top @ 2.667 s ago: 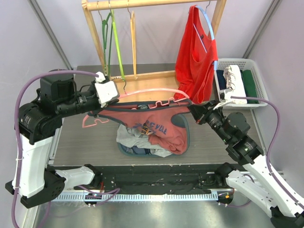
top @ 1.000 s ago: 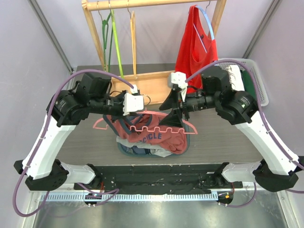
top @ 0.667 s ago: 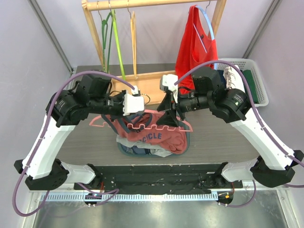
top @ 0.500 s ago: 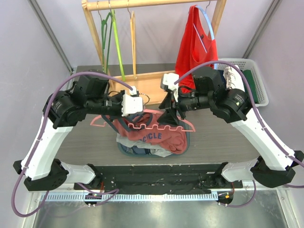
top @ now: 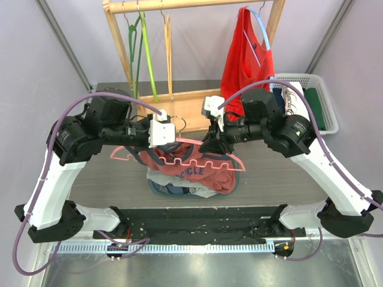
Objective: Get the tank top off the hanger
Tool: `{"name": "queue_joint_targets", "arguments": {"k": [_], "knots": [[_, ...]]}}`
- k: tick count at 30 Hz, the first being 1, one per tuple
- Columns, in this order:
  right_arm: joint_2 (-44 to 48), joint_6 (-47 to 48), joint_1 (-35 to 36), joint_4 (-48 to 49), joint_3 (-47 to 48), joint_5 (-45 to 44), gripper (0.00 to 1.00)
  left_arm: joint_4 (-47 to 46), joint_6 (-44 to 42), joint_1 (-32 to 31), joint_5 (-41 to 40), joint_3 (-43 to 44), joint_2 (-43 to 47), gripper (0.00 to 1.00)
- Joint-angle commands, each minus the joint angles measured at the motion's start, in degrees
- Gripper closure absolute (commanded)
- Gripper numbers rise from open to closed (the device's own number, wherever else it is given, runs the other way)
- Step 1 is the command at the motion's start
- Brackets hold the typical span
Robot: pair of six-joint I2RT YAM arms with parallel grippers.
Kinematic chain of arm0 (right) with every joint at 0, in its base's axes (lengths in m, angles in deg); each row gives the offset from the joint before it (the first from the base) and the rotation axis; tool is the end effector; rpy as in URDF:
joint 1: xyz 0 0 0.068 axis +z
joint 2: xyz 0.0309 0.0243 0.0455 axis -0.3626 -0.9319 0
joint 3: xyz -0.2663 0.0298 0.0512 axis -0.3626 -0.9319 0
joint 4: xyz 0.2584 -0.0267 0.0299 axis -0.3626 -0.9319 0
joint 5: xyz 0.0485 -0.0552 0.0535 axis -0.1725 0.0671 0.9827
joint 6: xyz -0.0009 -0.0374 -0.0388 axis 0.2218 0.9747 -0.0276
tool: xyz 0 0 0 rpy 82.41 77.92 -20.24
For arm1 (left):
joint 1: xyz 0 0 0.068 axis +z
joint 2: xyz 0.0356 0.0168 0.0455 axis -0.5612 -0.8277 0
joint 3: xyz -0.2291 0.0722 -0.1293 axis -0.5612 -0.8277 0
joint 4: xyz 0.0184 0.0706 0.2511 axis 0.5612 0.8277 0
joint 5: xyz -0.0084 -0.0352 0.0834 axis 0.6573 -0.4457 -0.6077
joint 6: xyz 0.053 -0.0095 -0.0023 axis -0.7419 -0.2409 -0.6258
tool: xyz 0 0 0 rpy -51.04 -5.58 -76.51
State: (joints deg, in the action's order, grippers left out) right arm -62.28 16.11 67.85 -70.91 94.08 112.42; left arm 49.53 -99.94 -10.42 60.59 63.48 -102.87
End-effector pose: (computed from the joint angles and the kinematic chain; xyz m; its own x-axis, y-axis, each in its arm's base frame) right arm 0.1474 0.1825 0.4742 -0.0799 -0.4006 -0.9128 -0.9864 0.1637 0.0145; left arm 0.1128 -0.1304 0.5129 0.2606 0.6036 -0.7535 0.9296 0.0536 0.3645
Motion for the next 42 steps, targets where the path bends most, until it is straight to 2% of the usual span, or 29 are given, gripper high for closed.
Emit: {"name": "queue_joint_targets", "arguments": {"k": [1, 2, 3, 5, 6, 7, 9, 11, 15, 19, 23, 29, 33, 37, 42], "knots": [[3.5, -3.3, -0.3, 4.6, -2.2, -7.2, 0.99, -4.0, 1.3, -0.4, 1.2, 1.7, 2.1, 1.0], [5.0, -4.1, -0.3, 5.5, -3.1, -8.1, 0.99, -6.0, 2.3, -0.4, -0.5, 1.6, 2.4, 0.99], [5.7, -4.3, -0.3, 6.9, -3.6, -9.3, 0.99, -7.5, 4.7, -0.3, -1.7, 1.1, 2.8, 0.9], [8.3, -4.7, -0.3, 8.6, -5.2, -11.8, 0.98, -11.3, 6.7, 0.1, -3.9, -0.2, 3.4, 0.76], [9.4, -4.7, -0.3, 10.0, -5.9, -12.8, 0.98, -13.0, 8.4, 0.8, -6.8, -0.9, 4.2, 0.37], [10.3, -4.7, -0.3, 10.8, -6.5, -15.0, 0.98, -14.2, 10.7, 1.3, -8.2, -2.2, 4.5, 0.23], [12.5, -4.3, -0.3, 11.7, -8.0, -16.6, 0.98, -16.4, 12.3, 2.8, -9.8, -2.9, 5.9, 0.08], [13.4, -4.1, -0.3, 11.5, -8.8, -18.0, 0.99, -18.0, 15.5, 4.7, -10.5, -3.6, 7.2, 0.0], [14.8, -4.6, -0.3, 11.5, -9.6, -20.5, 0.98, -22.2, 23.0, 9.4, -11.9, -6.9, 10.9, 0.0], [16.1, -4.9, -0.3, 13.6, -11.4, -21.2, 0.99, -25.0, 29.3, 13.1, -10.4, -18.4, 16.6, 0.0], [16.1, -4.7, -0.3, 13.0, -10.7, -21.2, 0.98, -27.1, 34.8, 14.6, -9.0, -26.0, 17.3, 0.0], [17.1, -5.6, -0.3, 12.8, -10.3, -18.9, 0.99, -29.9, 38.1, 14.6, -10.4, -28.7, 15.4, 0.0], [17.9, -6.0, -0.3, 12.4, -10.2, -17.8, 0.99, -34.2, 40.5, 14.6, -9.8, -33.7, 18.2, 0.0], [18.1, -6.2, -0.3, 12.3, -10.1, -17.6, 0.99, -34.2, 41.4, 14.5, -8.4, -33.3, 16.9, 0.0], [17.9, -6.2, -0.3, 12.4, -10.3, -17.4, 0.98, -34.7, 43.6, 14.5, -5.5, -31.5, 15.0, 0.09]]}}
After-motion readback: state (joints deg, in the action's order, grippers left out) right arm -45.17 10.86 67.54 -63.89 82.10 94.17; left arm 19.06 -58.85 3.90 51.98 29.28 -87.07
